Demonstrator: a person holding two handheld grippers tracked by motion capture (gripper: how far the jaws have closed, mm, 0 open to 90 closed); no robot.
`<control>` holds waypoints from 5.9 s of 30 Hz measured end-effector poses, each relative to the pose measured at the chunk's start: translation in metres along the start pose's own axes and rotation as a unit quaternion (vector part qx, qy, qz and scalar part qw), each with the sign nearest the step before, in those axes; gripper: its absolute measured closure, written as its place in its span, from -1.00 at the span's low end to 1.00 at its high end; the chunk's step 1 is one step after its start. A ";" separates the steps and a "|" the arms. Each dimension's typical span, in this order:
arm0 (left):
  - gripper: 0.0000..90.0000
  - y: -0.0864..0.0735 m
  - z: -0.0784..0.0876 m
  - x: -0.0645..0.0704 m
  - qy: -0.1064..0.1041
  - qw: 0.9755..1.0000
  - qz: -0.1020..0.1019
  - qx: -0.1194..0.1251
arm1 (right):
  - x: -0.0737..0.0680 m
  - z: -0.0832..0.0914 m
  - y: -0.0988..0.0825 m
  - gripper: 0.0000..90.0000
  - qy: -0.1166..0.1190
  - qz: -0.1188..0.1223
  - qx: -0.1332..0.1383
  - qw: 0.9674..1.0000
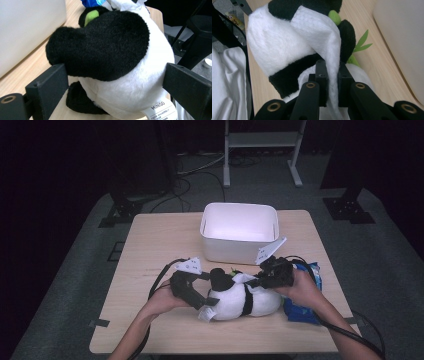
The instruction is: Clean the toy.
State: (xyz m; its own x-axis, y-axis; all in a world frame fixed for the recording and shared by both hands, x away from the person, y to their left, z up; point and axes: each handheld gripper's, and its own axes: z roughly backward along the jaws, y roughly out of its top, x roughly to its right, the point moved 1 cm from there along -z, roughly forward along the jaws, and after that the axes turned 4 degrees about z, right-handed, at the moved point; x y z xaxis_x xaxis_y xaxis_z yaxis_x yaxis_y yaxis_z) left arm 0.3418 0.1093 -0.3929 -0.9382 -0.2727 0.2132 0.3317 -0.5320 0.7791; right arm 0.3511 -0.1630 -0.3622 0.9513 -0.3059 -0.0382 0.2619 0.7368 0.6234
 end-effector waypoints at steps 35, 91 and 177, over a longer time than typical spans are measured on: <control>-0.53 0.025 0.026 -0.006 -0.017 1.000 -0.011 0.016 | -0.011 -0.009 0.023 0.87 0.028 -0.017 0.044 0.999; -0.44 0.065 -0.018 0.024 0.001 0.998 -0.056 0.006 | -0.048 0.025 0.071 0.86 -0.027 0.080 0.050 0.995; -0.53 -0.014 0.011 -0.016 0.019 0.997 0.073 0.027 | 0.061 0.043 -0.123 0.67 -0.105 -0.191 -0.001 0.976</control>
State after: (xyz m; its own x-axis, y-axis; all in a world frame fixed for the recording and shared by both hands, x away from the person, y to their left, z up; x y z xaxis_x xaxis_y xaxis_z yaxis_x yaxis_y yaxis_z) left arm 0.3516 0.1299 -0.4006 -0.8758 -0.3743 0.3047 0.4572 -0.4412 0.7722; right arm 0.3703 -0.2979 -0.4077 0.7304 -0.6748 -0.1057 0.5904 0.5459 0.5944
